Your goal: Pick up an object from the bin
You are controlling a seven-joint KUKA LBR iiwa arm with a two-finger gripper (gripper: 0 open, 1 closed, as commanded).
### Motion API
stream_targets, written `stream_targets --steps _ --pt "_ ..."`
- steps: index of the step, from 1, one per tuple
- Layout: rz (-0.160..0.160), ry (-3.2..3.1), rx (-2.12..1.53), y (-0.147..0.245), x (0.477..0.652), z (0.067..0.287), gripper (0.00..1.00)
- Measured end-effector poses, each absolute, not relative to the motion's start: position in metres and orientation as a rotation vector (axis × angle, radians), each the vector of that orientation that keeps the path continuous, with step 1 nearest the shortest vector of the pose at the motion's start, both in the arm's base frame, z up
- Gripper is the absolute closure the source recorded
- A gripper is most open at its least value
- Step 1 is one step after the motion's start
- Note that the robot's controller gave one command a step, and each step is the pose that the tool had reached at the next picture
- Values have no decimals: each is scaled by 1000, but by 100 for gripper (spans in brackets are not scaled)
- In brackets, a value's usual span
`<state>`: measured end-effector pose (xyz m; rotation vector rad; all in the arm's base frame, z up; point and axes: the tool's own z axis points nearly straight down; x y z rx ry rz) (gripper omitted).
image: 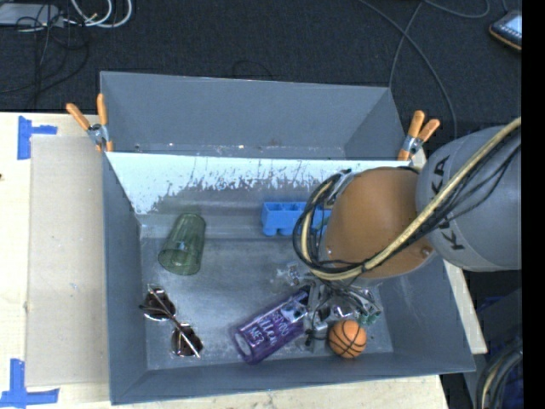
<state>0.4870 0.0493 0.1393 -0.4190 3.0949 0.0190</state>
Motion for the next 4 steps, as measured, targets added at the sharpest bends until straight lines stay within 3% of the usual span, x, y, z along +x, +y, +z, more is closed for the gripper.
stream_targets --steps 1,2,3,4 --pt "23 3116 -209 66 478 86 100" --pt "24 3116 -207 66 478 86 100" --pt "23 3118 -214 75 478 113 100" --pt "23 3117 -213 75 481 114 100"
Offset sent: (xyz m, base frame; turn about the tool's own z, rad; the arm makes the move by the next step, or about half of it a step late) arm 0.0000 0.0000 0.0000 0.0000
